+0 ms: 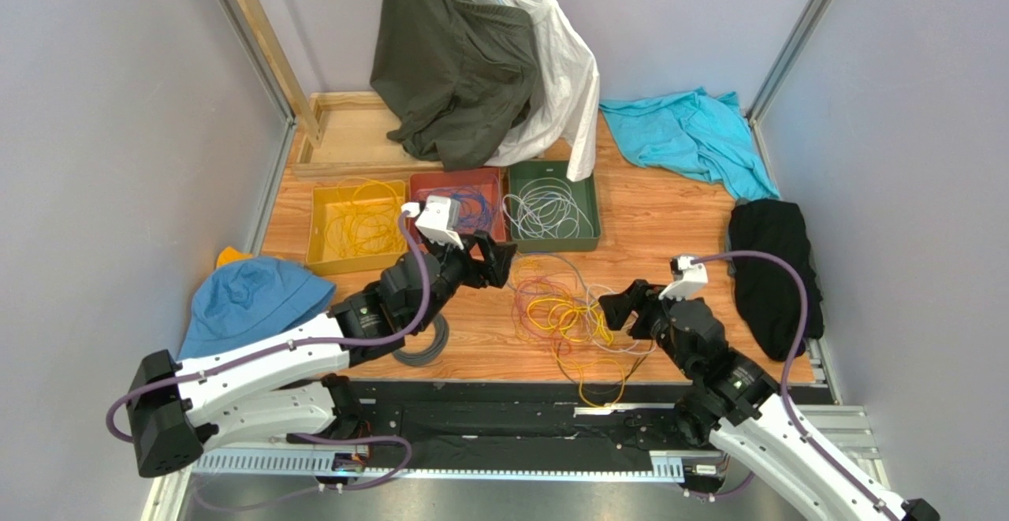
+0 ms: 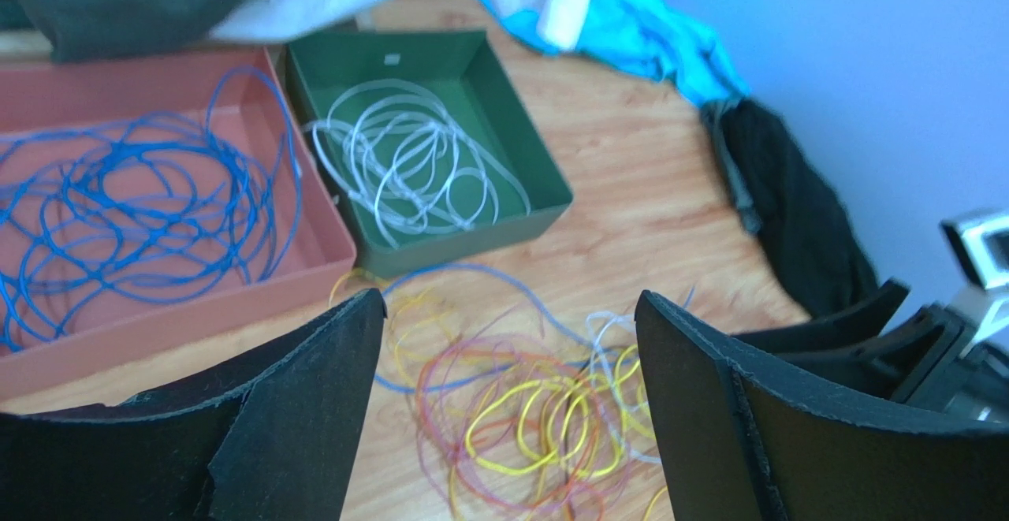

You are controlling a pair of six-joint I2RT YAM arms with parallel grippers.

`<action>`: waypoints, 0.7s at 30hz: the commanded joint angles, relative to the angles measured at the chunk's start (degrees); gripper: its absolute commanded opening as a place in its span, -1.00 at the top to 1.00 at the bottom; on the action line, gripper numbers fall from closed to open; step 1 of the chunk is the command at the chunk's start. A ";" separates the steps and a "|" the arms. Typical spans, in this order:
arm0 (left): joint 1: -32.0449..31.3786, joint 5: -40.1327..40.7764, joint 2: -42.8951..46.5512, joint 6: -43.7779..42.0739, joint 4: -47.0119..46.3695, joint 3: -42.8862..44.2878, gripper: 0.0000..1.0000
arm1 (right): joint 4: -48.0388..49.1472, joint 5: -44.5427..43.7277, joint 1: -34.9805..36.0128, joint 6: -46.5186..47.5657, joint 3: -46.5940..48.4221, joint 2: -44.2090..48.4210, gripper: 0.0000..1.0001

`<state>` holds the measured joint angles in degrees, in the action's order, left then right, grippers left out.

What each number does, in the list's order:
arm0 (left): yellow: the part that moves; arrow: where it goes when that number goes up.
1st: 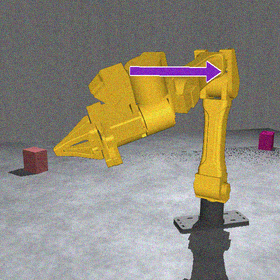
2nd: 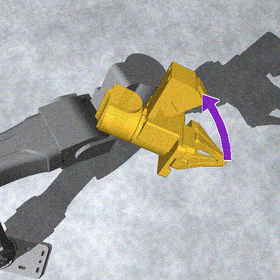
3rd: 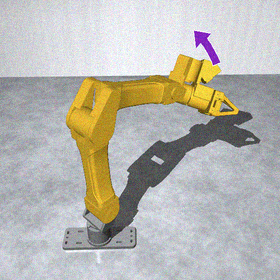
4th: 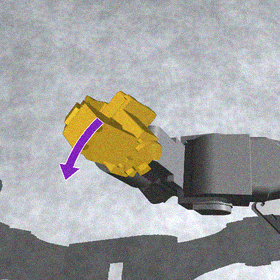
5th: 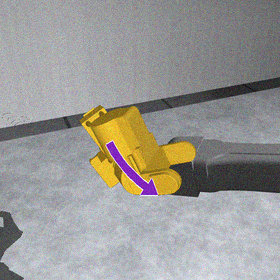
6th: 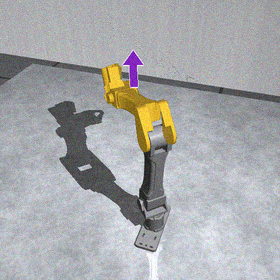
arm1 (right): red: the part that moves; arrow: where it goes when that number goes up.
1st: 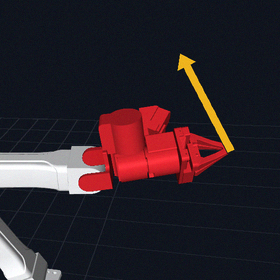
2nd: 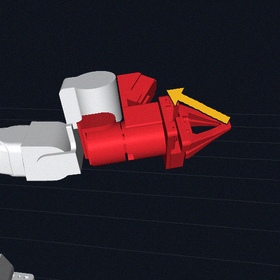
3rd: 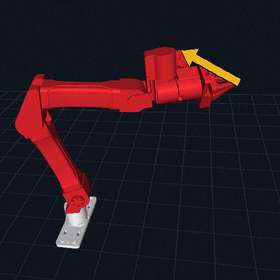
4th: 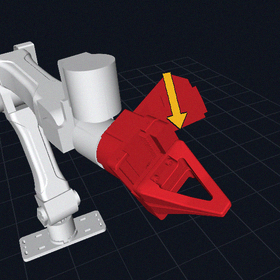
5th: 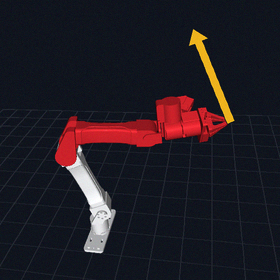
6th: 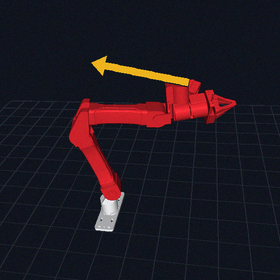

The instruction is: Untangle the cables

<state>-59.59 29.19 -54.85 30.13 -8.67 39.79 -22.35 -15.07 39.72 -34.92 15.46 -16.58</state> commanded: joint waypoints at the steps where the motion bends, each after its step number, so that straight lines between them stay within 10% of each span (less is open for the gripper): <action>1: 0.00 -3.69 -2.54 2.99 3.23 -4.27 -0.71 | 4.15 -2.41 0.35 -2.17 -0.87 -5.72 -0.43; 21: 0.00 -11.87 -4.30 8.63 -7.24 -14.92 -0.68 | 14.96 -13.49 0.27 -4.21 5.36 -33.40 -0.33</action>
<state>-59.59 18.65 -60.53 37.28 -12.34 25.85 -15.49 -24.73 39.72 -39.81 16.67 -43.97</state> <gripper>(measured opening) 0.843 0.669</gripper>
